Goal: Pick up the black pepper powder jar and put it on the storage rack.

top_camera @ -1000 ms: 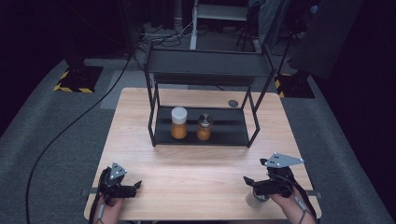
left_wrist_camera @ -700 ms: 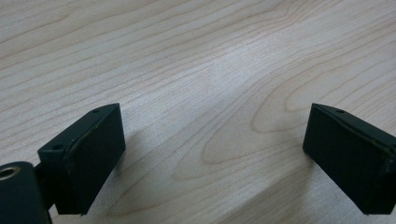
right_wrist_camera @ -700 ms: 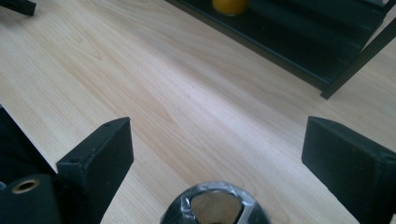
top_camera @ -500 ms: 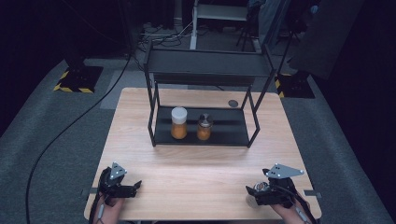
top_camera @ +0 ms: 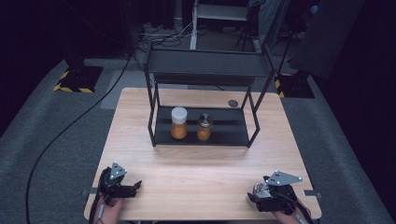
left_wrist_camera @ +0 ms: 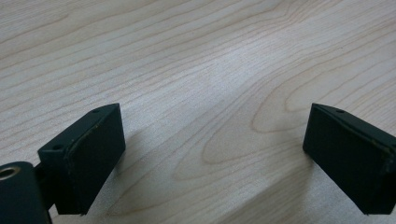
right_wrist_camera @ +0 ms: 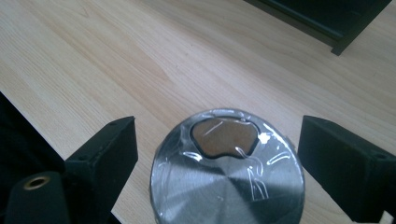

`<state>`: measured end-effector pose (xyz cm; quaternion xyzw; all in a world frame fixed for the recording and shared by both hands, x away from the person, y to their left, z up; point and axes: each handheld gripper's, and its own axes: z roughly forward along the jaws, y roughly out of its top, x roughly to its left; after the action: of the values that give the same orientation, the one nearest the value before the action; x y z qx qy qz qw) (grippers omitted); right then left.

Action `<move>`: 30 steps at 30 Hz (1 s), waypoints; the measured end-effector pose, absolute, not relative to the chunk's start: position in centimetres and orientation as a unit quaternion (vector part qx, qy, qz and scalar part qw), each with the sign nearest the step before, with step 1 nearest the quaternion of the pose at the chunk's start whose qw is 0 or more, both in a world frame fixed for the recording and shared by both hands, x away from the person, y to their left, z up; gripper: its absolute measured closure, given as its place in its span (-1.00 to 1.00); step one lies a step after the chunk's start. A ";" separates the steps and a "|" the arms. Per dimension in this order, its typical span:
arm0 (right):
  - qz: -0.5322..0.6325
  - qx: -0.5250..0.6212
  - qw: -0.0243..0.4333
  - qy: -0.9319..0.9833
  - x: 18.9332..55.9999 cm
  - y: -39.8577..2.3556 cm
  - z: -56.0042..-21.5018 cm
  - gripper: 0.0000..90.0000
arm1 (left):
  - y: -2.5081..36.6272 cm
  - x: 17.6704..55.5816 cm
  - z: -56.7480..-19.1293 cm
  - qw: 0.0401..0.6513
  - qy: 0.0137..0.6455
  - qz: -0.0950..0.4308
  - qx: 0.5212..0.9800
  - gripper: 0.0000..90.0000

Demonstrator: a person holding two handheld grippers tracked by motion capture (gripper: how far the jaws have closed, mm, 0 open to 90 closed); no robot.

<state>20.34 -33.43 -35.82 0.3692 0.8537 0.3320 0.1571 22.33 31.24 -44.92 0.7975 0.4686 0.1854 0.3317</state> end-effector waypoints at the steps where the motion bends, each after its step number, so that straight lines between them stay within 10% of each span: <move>1: 0.330 0.369 0.156 0.855 20.4 -33.5 -35.9 -0.68 | 31.2 22.3 -44.9 0.332 0.469 0.185 0.798 -0.87; 30: 0.308 0.370 0.146 0.864 20.8 -33.2 -37.3 -0.30 | 31.2 22.3 -44.9 0.332 0.468 0.185 0.798 -0.87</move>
<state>20.83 -33.22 -37.30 0.3699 0.8642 0.3084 0.1455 22.33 31.24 -44.92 0.7976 0.4685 0.1854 0.3317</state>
